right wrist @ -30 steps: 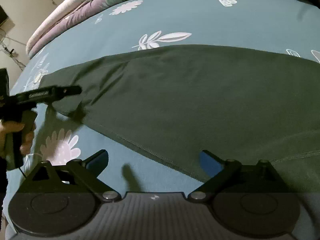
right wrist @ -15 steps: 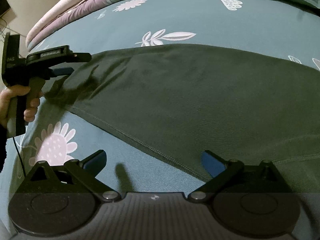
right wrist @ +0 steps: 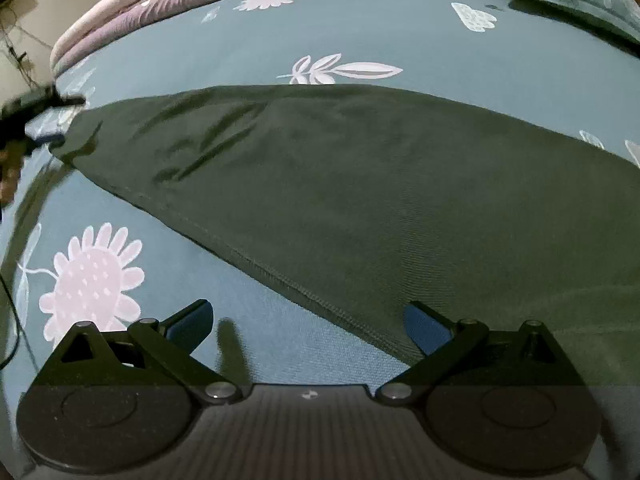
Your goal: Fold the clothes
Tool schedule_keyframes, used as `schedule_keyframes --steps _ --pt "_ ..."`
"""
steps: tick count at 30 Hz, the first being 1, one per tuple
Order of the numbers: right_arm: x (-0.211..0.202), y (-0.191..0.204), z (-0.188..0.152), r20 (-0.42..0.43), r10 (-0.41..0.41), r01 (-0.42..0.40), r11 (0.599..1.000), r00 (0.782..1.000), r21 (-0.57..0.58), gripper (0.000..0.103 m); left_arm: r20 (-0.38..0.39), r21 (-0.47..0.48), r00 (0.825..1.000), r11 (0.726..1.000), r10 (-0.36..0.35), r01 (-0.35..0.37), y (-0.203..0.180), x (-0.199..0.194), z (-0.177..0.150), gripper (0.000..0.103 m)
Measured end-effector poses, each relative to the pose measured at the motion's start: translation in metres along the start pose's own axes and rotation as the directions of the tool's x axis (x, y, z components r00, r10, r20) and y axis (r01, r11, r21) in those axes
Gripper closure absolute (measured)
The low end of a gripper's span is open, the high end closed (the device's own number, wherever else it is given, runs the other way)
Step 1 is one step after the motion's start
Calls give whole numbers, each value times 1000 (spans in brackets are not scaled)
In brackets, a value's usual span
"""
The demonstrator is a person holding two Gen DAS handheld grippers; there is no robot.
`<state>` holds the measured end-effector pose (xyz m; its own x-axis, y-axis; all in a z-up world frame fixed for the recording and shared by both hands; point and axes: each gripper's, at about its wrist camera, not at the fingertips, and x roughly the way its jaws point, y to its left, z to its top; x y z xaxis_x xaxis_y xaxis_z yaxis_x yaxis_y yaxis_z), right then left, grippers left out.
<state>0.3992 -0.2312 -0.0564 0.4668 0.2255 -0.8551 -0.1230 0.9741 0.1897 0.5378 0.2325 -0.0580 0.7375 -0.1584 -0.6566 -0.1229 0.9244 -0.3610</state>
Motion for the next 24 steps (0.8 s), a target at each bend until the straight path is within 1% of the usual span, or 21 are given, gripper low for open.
schedule_keyframes --steps 1,2,4,5,6,7,8,9,12,15,17,18,20,22,24 --pt "0 1 -1 2 -6 6 1000 1000 -3 0 -8 19 1000 1000 -21 21 -5 5 2 5" --pt "1 2 -1 6 -11 11 1000 1000 -4 0 -20 41 999 999 -25 25 -10 13 3 5" --pt "1 4 -2 9 -20 20 1000 1000 -6 0 -46 84 999 996 -3 7 -18 33 3 5" --pt "1 4 -3 9 -24 24 1000 1000 -7 0 -54 109 998 993 40 -34 -22 43 3 5" --pt "2 5 -3 10 -28 28 1000 1000 -8 0 -48 139 993 985 108 -100 -25 50 2 5" --pt "2 6 -3 11 -32 32 999 999 -10 0 -33 169 984 972 173 -165 -30 55 3 5" --pt "2 7 -3 11 -36 36 999 999 -11 0 -27 183 977 962 213 -204 -33 57 4 6" --pt "2 6 -4 12 -35 36 999 999 -12 0 -27 185 977 961 214 -205 -38 55 5 7" --pt "2 6 -4 13 -34 34 999 999 -16 0 -7 223 987 963 158 -152 -57 35 -2 7" --pt "2 6 -5 15 -33 33 999 999 -19 0 -4 285 997 955 83 -79 -78 7 -25 6" --pt "2 6 -5 16 -32 32 999 999 -21 0 -7 293 999 955 40 -36 -84 -12 -41 6" --pt "2 6 -5 16 -31 32 999 999 -22 0 -4 275 1000 961 26 -24 -82 -20 -46 6" --pt "2 6 -5 17 -30 31 999 999 -25 0 10 200 1000 980 11 -13 -71 -36 -50 6" --pt "2 5 -6 18 -30 30 999 999 -27 0 21 84 1000 996 10 -12 -52 -48 -48 6" --pt "1 4 -6 22 -22 22 999 1000 -28 0 16 -41 1000 999 -24 25 -29 -56 -45 6"
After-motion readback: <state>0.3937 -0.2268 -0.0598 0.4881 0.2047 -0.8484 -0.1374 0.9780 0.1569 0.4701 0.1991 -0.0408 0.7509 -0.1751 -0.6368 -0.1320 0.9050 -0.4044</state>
